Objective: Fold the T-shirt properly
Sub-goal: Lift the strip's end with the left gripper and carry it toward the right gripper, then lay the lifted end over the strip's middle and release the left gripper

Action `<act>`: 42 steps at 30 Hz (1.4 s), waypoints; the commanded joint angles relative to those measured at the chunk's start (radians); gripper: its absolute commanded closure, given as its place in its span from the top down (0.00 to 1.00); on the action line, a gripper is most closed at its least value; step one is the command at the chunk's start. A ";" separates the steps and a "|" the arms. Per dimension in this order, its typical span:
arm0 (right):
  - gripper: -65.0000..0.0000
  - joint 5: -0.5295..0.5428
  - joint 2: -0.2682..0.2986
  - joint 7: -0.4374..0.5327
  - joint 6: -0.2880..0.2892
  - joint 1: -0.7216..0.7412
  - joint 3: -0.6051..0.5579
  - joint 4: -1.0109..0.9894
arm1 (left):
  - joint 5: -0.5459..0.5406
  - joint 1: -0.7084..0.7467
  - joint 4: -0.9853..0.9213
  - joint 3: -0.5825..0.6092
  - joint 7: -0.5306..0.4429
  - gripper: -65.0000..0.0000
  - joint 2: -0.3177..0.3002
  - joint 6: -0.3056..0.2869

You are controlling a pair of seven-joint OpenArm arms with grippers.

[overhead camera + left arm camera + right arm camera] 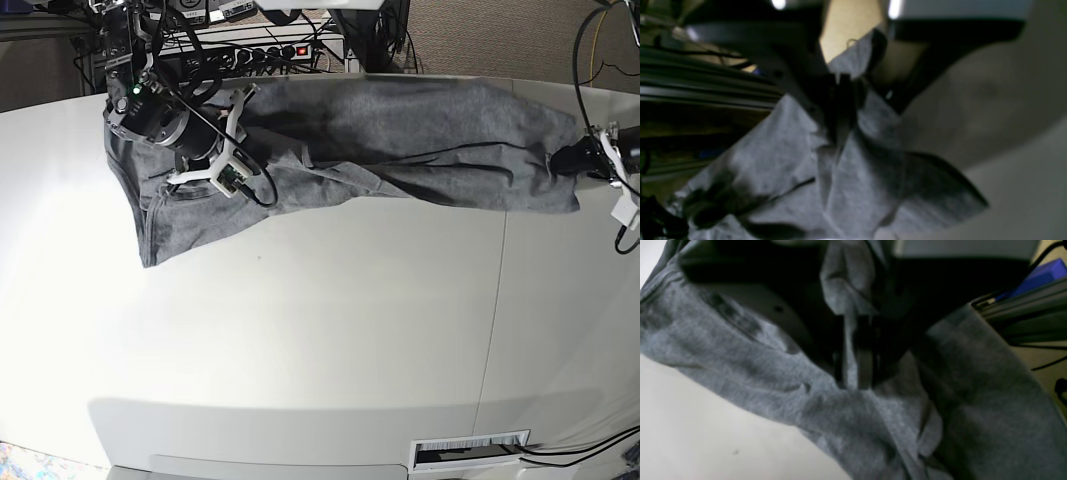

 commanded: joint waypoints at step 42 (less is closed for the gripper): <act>0.09 -0.127 -0.099 0.092 0.001 0.174 -0.094 -0.208 | -0.027 0.031 0.360 0.116 -0.075 0.00 0.630 -0.002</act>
